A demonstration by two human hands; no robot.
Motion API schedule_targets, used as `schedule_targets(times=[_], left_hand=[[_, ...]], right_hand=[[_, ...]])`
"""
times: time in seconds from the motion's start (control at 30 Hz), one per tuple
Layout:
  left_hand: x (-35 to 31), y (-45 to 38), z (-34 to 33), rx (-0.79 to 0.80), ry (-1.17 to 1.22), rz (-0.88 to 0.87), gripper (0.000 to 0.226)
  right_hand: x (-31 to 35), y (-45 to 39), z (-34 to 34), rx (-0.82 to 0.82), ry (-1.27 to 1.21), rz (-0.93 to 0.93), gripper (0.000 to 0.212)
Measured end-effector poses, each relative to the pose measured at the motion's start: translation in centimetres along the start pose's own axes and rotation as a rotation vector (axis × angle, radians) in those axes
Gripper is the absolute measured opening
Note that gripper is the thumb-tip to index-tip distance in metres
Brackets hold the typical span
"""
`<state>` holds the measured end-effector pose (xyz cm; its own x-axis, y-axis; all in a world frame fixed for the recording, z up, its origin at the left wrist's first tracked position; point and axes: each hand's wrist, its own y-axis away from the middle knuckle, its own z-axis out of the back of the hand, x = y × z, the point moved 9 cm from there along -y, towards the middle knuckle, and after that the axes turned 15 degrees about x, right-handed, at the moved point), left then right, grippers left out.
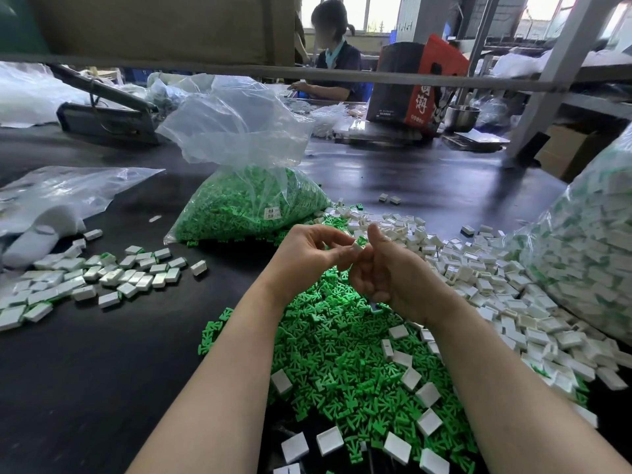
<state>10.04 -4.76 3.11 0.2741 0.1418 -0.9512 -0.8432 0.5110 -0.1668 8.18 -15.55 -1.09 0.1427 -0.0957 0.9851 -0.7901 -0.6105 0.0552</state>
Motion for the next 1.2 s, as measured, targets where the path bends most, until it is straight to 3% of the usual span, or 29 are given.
schedule_targets(times=[0.23, 0.5, 0.77, 1.0, 1.2], left_hand=[[0.0, -0.2, -0.3, -0.022, -0.016, -0.045, 0.015], [0.2, -0.3, -0.5, -0.039, 0.076, -0.077, 0.018], [-0.2, -0.3, -0.6, -0.004, 0.067, -0.097, 0.02], [0.1, -0.4, -1.3, 0.062, 0.089, -0.038, 0.011], [0.3, -0.5, -1.6, 0.009, 0.079, 0.026, 0.013]], right_hand=[[-0.4, -0.2, 0.2, 0.001, -0.16, 0.056, 0.04], [-0.2, -0.3, 0.1, -0.006, -0.188, 0.129, 0.034], [-0.1, -0.4, -0.3, 0.016, -0.185, 0.113, 0.043], [0.1, -0.4, -0.2, 0.014, -0.161, 0.137, 0.037], [-0.2, -0.6, 0.4, -0.035, -0.05, 0.107, 0.04]])
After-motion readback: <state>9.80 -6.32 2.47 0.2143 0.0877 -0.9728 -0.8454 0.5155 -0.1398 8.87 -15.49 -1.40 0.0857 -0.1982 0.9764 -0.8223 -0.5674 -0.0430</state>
